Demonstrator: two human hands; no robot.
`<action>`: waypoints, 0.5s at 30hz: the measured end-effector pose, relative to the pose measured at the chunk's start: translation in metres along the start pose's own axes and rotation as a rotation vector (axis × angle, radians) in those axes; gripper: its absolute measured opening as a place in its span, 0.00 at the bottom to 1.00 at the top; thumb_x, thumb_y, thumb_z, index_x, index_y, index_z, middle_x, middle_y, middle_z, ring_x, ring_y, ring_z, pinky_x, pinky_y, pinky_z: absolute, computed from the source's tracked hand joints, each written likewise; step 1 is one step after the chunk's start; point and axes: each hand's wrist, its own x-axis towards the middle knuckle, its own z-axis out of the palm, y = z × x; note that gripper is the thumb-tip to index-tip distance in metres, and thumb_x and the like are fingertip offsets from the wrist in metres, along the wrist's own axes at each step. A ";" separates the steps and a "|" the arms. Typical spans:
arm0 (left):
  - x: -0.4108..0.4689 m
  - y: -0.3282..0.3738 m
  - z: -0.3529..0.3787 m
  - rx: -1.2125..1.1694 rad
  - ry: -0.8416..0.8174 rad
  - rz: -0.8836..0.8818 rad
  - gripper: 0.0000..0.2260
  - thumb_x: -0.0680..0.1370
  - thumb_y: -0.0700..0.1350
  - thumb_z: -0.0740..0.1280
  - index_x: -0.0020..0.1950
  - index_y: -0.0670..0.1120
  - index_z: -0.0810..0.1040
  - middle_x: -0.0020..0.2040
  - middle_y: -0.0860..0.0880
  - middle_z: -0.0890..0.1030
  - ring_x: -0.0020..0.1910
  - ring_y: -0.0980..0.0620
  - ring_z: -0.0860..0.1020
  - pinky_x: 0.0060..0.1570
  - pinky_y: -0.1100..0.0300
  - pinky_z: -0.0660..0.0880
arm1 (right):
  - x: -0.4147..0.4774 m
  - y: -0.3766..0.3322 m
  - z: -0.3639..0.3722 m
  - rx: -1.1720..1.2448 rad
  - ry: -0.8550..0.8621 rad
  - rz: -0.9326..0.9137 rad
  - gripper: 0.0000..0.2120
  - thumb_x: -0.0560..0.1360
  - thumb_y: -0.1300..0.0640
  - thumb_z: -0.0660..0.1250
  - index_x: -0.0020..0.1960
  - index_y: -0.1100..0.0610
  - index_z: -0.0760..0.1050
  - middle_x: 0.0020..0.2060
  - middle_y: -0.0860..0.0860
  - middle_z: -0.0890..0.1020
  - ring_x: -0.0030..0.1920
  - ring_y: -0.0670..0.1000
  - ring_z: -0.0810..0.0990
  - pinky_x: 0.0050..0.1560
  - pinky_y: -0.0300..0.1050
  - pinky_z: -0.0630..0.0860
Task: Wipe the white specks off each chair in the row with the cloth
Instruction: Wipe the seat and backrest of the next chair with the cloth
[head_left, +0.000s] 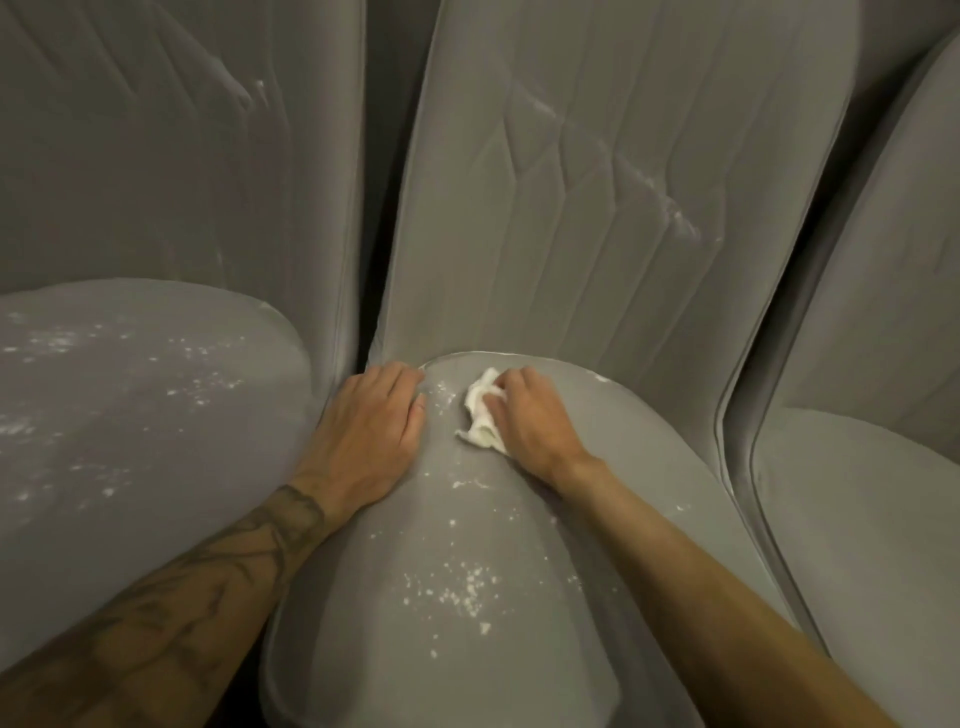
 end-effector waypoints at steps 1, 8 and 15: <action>0.000 0.000 -0.003 -0.016 0.005 0.005 0.13 0.83 0.47 0.55 0.58 0.45 0.76 0.53 0.46 0.78 0.50 0.47 0.75 0.52 0.51 0.72 | 0.012 0.003 0.001 -0.015 0.002 0.074 0.14 0.82 0.53 0.59 0.57 0.64 0.73 0.54 0.63 0.76 0.55 0.64 0.73 0.58 0.56 0.67; -0.024 -0.038 -0.023 0.181 -0.063 0.066 0.15 0.84 0.49 0.54 0.62 0.45 0.76 0.62 0.46 0.78 0.57 0.45 0.77 0.59 0.48 0.74 | -0.018 -0.041 0.010 0.051 -0.038 -0.111 0.12 0.82 0.52 0.60 0.53 0.62 0.72 0.50 0.60 0.74 0.49 0.61 0.72 0.53 0.55 0.68; -0.035 -0.043 -0.023 0.121 -0.045 0.047 0.16 0.83 0.47 0.54 0.67 0.45 0.76 0.64 0.46 0.78 0.62 0.46 0.76 0.62 0.46 0.75 | 0.027 -0.015 0.009 -0.027 0.013 0.107 0.13 0.82 0.54 0.59 0.55 0.64 0.73 0.53 0.63 0.76 0.54 0.64 0.74 0.56 0.55 0.67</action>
